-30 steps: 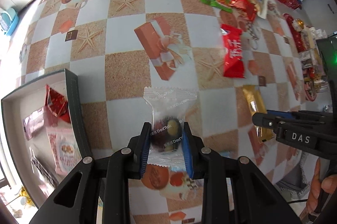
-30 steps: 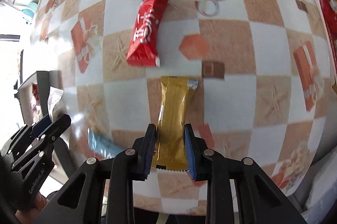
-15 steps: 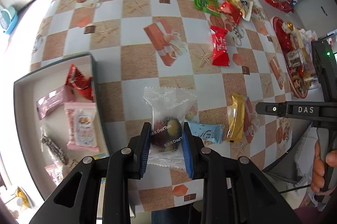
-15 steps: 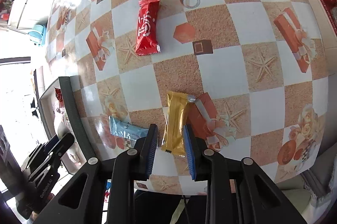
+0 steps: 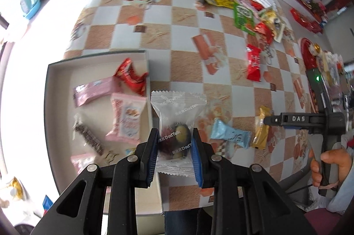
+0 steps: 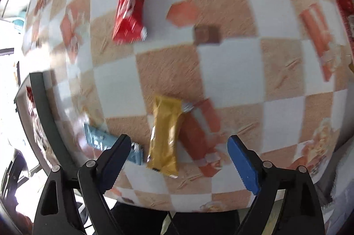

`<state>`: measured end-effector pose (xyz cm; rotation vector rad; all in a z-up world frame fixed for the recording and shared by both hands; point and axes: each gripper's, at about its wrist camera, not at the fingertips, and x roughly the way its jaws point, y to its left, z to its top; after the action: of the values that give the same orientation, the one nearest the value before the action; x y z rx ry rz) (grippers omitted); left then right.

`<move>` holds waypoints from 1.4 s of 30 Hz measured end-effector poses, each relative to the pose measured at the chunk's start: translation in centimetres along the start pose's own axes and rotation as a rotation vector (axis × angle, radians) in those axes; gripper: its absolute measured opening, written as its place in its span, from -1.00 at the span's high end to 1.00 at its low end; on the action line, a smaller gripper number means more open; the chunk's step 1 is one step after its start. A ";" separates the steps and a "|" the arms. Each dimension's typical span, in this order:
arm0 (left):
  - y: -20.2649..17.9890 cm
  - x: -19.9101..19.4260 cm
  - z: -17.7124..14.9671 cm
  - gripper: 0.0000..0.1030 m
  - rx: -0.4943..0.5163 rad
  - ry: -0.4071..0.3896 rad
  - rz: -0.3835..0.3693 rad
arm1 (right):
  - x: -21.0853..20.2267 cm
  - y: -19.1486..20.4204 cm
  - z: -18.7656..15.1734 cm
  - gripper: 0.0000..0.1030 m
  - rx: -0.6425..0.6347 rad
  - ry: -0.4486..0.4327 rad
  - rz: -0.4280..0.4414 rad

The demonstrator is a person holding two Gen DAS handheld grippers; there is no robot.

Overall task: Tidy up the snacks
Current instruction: 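Carry the wrapped candy and gold bar over the white tray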

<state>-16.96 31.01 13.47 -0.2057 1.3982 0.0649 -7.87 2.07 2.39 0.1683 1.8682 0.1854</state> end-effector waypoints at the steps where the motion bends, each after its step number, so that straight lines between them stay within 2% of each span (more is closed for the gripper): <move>1: 0.3 -0.1 -0.2 0.40 -0.016 0.001 0.011 | 0.7 0.3 -0.2 -0.53 -0.013 0.025 0.008; 2: 0.6 -0.2 -0.5 0.40 -0.030 0.004 0.021 | 1.4 0.7 -0.2 -0.31 -0.017 0.043 0.005; 3: 0.9 -0.3 -0.7 0.40 -0.046 0.008 0.033 | 2.1 0.9 -0.4 0.04 -0.018 0.068 0.000; 4: 1.2 -0.4 -1.0 0.40 -0.064 0.011 0.045 | 2.6 1.1 -0.6 0.11 -0.028 0.084 -0.020; 5: 1.3 -0.5 -1.2 0.40 -0.078 0.012 0.055 | 2.5 1.5 -0.7 0.41 -0.057 0.067 -0.043; 6: 1.5 -0.7 -1.6 0.40 -0.098 0.011 0.067 | 2.7 1.9 -0.8 0.50 -0.098 0.076 -0.048; 10: 2.4 -1.4 -3.0 0.40 -0.186 0.009 0.105 | 2.3 2.3 -0.9 0.50 -0.157 0.066 -0.008; 15: 3.6 -2.4 -5.0 0.40 -0.283 0.003 0.132 | -0.1 2.1 -0.6 0.50 -0.166 0.041 0.171; 18: 4.8 -2.9 -5.7 0.40 -0.314 -0.005 0.126 | -1.7 3.1 -0.8 0.50 -0.205 0.027 0.185; 23: 8.1 -2.0 -4.9 0.40 -0.264 0.024 0.111 | -3.3 6.1 -1.3 0.50 -0.186 -0.016 0.244; 26: 10.2 -2.0 -4.2 0.40 -0.212 0.033 0.094 | -3.4 9.1 -1.9 0.50 -0.167 -0.009 0.286; 33: 13.1 0.0 -4.3 0.40 -0.104 0.093 0.078 | -2.7 18.8 -4.2 0.50 -0.327 0.021 0.267; 38: 14.1 1.4 -5.3 0.40 -0.076 0.123 0.071 | -1.8 24.8 -6.7 0.50 -0.524 0.050 0.187; 42: 14.4 2.4 -6.2 0.40 -0.058 0.153 0.063 | 0.2 28.2 -8.6 0.50 -0.646 0.120 0.138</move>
<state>-24.91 43.83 8.59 -0.2186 1.5568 0.1449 -15.50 29.32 10.70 -0.1641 1.8212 0.8931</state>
